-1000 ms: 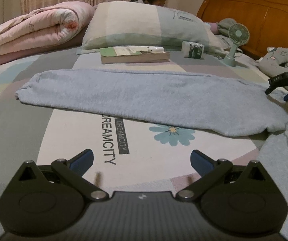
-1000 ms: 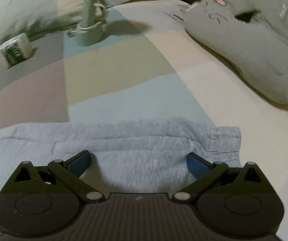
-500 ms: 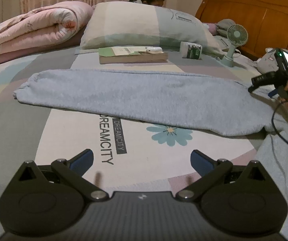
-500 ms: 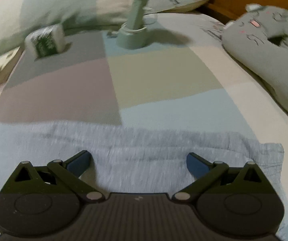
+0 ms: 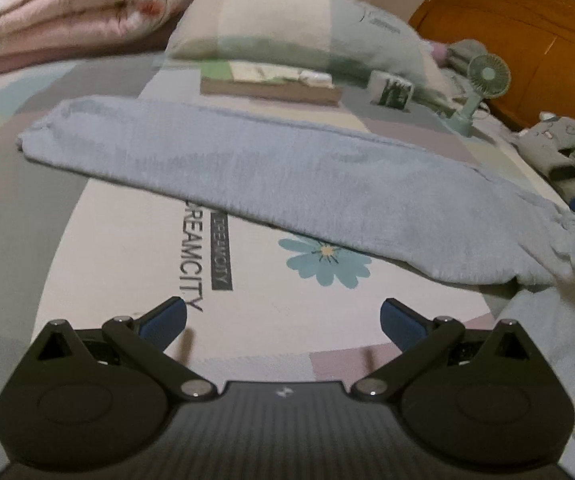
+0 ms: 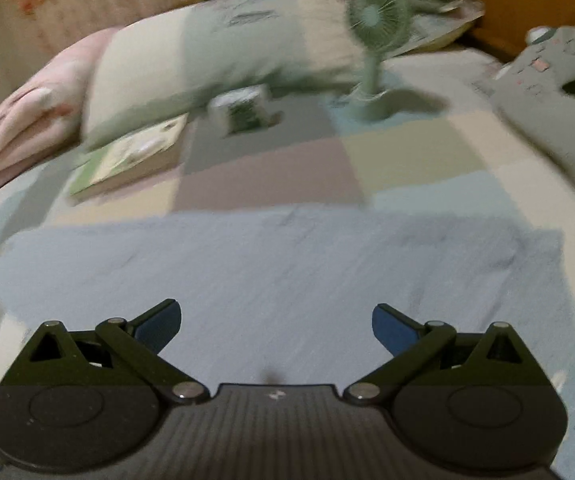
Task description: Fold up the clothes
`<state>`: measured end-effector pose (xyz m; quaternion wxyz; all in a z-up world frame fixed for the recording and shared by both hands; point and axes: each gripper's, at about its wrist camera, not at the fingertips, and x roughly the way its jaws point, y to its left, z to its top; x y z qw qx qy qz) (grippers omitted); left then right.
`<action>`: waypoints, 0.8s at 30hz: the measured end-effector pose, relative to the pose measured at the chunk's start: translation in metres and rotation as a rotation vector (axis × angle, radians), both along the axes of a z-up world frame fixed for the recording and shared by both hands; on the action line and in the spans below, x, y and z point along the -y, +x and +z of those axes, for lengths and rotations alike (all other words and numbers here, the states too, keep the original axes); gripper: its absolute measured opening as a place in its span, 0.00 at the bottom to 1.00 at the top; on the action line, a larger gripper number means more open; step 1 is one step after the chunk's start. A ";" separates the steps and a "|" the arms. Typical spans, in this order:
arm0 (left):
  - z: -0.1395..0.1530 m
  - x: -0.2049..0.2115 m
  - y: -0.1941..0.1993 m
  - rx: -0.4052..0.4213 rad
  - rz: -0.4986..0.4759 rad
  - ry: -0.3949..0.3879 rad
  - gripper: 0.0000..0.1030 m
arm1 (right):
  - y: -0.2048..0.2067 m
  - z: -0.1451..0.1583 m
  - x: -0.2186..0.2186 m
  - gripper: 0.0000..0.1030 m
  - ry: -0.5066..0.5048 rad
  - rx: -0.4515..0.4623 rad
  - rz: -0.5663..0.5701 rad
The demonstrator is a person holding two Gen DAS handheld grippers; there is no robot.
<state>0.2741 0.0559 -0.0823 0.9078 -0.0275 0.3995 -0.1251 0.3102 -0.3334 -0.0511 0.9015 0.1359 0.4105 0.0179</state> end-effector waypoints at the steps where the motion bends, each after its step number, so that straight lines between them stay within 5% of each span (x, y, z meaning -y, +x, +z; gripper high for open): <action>1: 0.004 0.002 0.002 -0.008 -0.012 0.016 0.99 | -0.006 -0.006 -0.004 1.00 0.000 0.007 0.009; 5: 0.029 0.009 0.033 -0.006 -0.048 0.063 0.99 | -0.024 -0.026 -0.016 1.00 0.005 0.023 0.051; 9: 0.046 0.024 0.090 -0.012 -0.133 0.011 0.99 | -0.027 -0.021 -0.010 1.00 0.050 0.034 0.075; 17: 0.005 0.072 0.198 -0.190 -0.269 -0.299 0.99 | -0.034 -0.014 0.013 1.00 0.138 0.092 0.052; 24: -0.023 0.040 0.224 -0.231 -0.212 -0.283 0.99 | -0.030 -0.024 0.020 1.00 0.129 0.065 0.020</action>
